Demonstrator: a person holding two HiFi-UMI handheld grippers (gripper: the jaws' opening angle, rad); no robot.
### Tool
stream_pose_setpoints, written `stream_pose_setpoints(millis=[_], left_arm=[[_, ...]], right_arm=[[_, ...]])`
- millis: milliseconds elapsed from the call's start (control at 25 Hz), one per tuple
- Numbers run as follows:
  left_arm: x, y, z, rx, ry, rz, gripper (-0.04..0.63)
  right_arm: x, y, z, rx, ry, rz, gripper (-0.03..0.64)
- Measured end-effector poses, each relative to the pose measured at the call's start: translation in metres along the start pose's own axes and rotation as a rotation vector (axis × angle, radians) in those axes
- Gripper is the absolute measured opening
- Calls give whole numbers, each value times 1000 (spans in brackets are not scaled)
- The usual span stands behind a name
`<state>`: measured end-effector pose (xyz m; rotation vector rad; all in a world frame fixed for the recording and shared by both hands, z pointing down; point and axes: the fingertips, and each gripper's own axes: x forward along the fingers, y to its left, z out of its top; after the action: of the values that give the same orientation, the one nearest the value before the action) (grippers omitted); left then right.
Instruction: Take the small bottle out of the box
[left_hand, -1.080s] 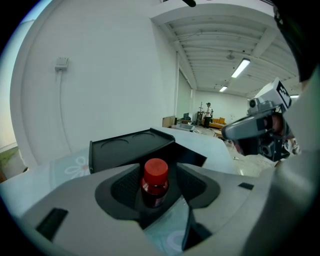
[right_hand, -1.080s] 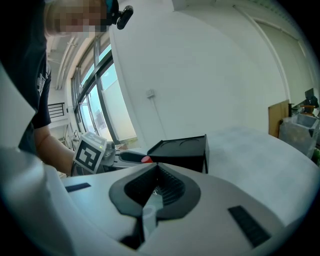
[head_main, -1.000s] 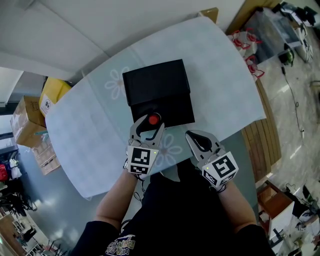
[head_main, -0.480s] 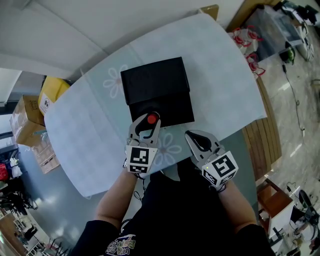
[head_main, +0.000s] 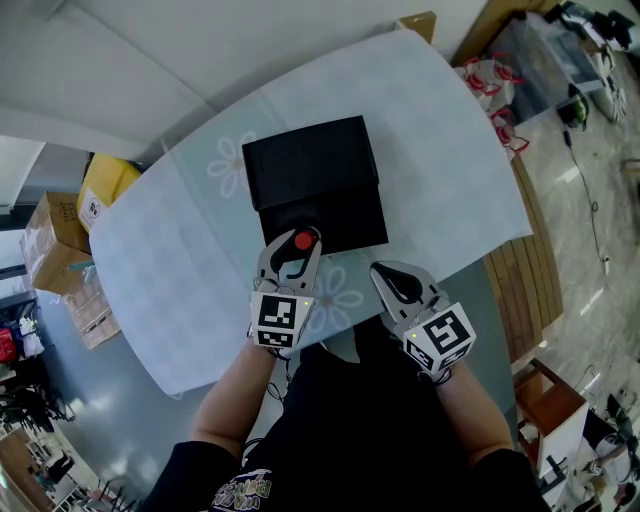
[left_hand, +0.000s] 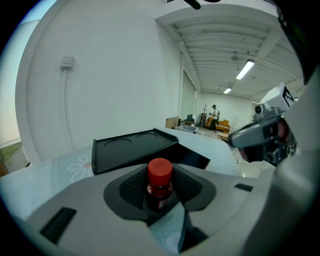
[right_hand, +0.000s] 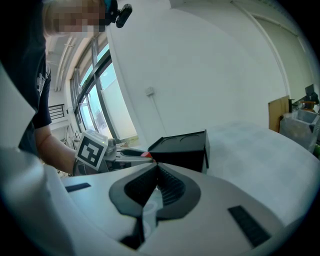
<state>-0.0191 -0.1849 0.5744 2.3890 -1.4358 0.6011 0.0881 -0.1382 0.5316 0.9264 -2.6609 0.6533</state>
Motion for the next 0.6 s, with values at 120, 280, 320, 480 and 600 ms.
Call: stream_pose_setpoints(millis=[120, 280, 320, 480, 600], left_arm=[[-3, 1, 5, -1, -11, 1, 162], [-11, 3, 12, 3, -29, 1, 161], [-13, 4, 14, 4, -32, 1, 161], [-24, 7, 21, 8, -46, 2, 161], [-35, 11, 25, 8, -57, 3, 161]], right_arm=[[0, 0, 3, -7, -2, -2, 18], [3, 5, 6, -26, -4, -2, 18], [3, 6, 7, -35, -3, -2, 18], [7, 13, 12, -57, -5, 1, 20], [11, 21, 17, -70, -11, 6, 18]])
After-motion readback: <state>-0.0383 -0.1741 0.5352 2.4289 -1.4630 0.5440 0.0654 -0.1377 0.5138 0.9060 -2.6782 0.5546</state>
